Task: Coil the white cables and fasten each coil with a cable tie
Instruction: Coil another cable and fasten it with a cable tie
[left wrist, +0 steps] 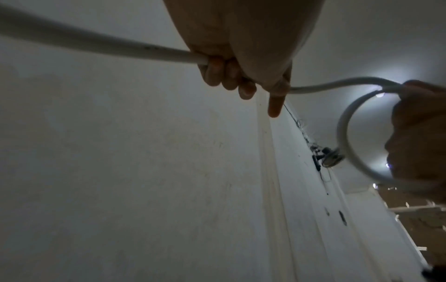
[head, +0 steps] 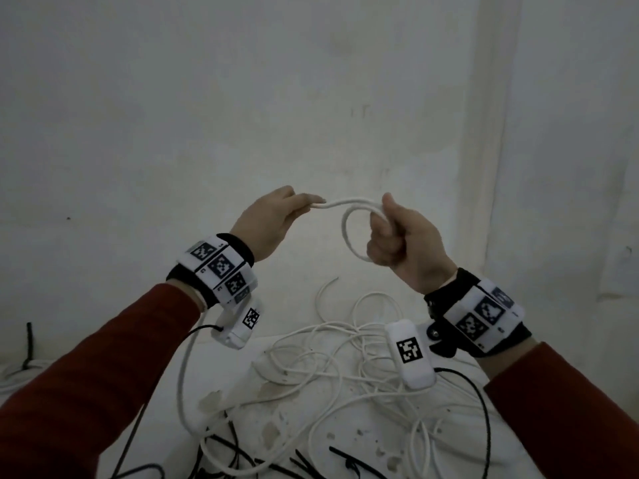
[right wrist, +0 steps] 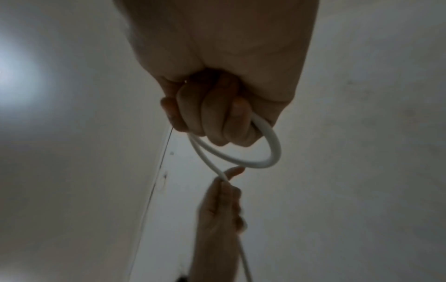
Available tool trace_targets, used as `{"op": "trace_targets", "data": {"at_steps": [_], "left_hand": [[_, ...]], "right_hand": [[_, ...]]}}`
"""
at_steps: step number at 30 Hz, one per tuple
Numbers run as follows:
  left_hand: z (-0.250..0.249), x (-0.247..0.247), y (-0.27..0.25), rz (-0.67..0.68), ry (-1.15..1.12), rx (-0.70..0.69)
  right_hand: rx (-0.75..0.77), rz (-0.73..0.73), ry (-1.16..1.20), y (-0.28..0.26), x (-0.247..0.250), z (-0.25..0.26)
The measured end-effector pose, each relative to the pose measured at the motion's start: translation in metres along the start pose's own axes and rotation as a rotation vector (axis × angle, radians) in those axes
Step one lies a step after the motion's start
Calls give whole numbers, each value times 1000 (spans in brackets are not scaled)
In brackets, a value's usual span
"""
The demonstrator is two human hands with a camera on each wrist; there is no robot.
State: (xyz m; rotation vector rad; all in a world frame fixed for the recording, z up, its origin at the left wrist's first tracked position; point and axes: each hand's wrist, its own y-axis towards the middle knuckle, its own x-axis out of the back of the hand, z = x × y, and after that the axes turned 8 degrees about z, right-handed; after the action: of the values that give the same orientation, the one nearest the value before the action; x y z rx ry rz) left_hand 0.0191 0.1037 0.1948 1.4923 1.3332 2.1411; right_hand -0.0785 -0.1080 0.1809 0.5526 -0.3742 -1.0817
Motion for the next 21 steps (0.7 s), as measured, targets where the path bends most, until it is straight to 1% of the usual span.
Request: {"op": "trace_targets", "data": {"at_steps": [2,5,7,9,12,14,16,19,21], "left_hand": [[3,-3,-7,33,-29,24],[8,-3,-21,15,-66,113],[13,-1,-31,7,-50,153],[18,0,-41,40,-82,159],[24,-1,-52,182,-144,181],[20,-3,-58,305,-117,223],[9,-5,-62,402,-45,227],[-11,-5,-66,487,153,188],[-22,-4,-71,524,290,159]], "right_hand": [[82,-37,217,0,-3,6],[194,-91,485,-3,-2,16],[261,-91,645,-5,4,21],[316,-41,786,-5,9,20],[357,96,955,-3,10,15],[380,73,948,2,3,11],[422,-14,866,8,-6,10],[473,-101,795,21,-14,7],[456,-154,740,30,-14,2]]}}
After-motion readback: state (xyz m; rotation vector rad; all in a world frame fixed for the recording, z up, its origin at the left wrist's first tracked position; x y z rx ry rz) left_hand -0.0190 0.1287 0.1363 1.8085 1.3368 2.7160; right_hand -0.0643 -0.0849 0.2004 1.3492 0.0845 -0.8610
